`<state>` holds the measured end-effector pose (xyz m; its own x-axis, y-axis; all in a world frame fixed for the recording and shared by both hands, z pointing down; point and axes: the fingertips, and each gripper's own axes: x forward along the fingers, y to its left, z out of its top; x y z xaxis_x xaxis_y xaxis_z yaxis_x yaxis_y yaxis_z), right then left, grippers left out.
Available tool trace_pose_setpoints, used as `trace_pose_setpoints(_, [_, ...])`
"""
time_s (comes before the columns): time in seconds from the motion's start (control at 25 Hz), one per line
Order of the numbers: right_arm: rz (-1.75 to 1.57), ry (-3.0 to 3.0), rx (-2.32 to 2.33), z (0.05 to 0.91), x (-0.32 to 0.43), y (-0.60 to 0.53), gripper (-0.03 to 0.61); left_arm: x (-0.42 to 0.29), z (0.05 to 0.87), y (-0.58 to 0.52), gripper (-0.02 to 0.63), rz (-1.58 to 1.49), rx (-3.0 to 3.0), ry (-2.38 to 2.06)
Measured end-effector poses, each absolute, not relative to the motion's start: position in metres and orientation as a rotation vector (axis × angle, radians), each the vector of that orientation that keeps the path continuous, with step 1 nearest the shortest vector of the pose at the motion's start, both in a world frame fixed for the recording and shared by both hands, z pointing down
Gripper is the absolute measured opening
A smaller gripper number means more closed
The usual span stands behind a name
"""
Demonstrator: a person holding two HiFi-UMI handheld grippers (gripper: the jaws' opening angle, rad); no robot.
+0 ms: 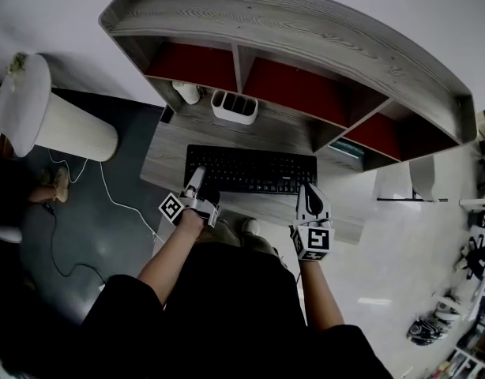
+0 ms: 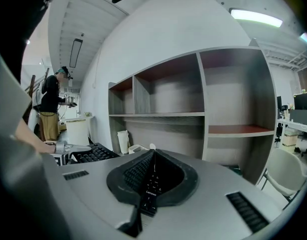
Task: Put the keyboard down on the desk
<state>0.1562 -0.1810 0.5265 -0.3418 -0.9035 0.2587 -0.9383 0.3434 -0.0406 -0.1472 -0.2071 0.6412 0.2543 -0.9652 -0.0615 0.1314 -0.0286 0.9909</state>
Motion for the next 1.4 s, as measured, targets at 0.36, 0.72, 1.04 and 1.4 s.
trace_pose_setpoints(0.36, [0.357, -2.38, 1.655, 0.553, 0.141, -0.174, 0.014, -0.153, 0.675, -0.229, 0.1, -1.051, 1.266, -0.905])
trace_pose_setpoints(0.72, [0.379, -2.342, 1.651, 0.575, 0.142, -0.177, 0.014, -0.158, 0.716, -0.241, 0.101, -1.047, 1.24, -0.929])
trace_pose_setpoints(1.04, [0.411, -2.331, 1.616, 0.59, 0.133, -0.168, 0.014, -0.16, 0.737, -0.253, 0.107, -1.084, 1.258, -0.911])
trace_pose_setpoints(1.4, [0.399, -2.305, 1.581, 0.602, 0.136, -0.159, 0.014, -0.168, 0.765, -0.256, 0.101, -1.054, 1.209, -0.92])
